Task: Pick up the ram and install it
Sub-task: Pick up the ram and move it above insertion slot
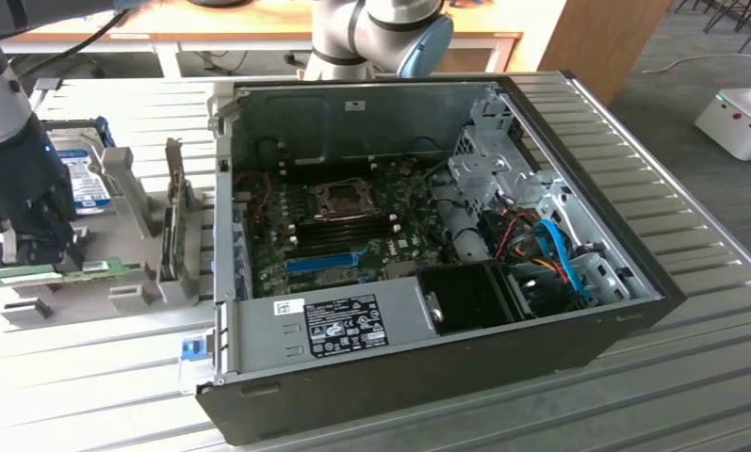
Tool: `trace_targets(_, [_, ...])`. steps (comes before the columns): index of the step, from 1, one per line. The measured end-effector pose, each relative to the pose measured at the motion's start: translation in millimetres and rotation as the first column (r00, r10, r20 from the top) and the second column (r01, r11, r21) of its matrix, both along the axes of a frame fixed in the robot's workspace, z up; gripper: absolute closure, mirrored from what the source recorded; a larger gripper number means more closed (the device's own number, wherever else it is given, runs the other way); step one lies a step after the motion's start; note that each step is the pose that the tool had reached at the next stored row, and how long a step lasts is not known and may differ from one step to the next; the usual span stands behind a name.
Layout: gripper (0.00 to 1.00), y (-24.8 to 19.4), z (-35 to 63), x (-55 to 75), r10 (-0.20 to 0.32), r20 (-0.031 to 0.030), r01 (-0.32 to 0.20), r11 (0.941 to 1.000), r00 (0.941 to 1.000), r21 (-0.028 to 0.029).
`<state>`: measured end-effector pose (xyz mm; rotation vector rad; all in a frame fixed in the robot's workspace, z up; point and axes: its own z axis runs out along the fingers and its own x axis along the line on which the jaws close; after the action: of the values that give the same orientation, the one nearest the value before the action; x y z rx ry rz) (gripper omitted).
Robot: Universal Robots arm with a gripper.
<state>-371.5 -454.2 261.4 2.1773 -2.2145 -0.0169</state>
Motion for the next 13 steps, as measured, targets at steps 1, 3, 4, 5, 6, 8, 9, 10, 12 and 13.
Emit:
trace_targets(1, [0.88, 0.0, 2.8, 0.0, 0.000, -0.0002, 0.000, 1.0000, 1.0000, -0.0002])
trace_targets(3, [0.88, 0.0, 7.7, 0.1, 0.000, -0.0003, 0.000, 1.0000, 1.0000, -0.0004])
trace_targets(4, [0.88, 0.0, 10.1, 0.1, 0.000, -0.0004, 0.000, 1.0000, 1.0000, -0.0006])
trace_targets(5, [0.88, 0.0, 12.2, 0.2, 0.000, -0.0004, 0.000, 1.0000, 1.0000, -0.0006])
trace_targets(6, [0.88, 0.0, 14.4, 0.2, 0.000, -0.0005, 0.000, 1.0000, 1.0000, -0.0007])
trace_targets(8, [0.88, 0.0, 18.9, 0.2, 0.000, -0.0006, 0.000, 1.0000, 1.0000, -0.0009])
trace_targets(9, [0.88, 0.0, 20.9, 0.2, 0.000, -0.0006, 0.000, 1.0000, 1.0000, -0.0010])
trace_targets(10, [0.88, 0.0, 23.1, 0.3, 0.000, -0.0007, 0.000, 1.0000, 1.0000, -0.0011])
trace_targets(12, [0.88, 0.0, 27.4, 0.3, 0.000, -0.0006, 0.000, 1.0000, 1.0000, -0.0012])
trace_targets(13, [0.88, 0.0, 29.5, 0.3, 0.000, -0.0006, 0.000, 1.0000, 1.0000, -0.0012])
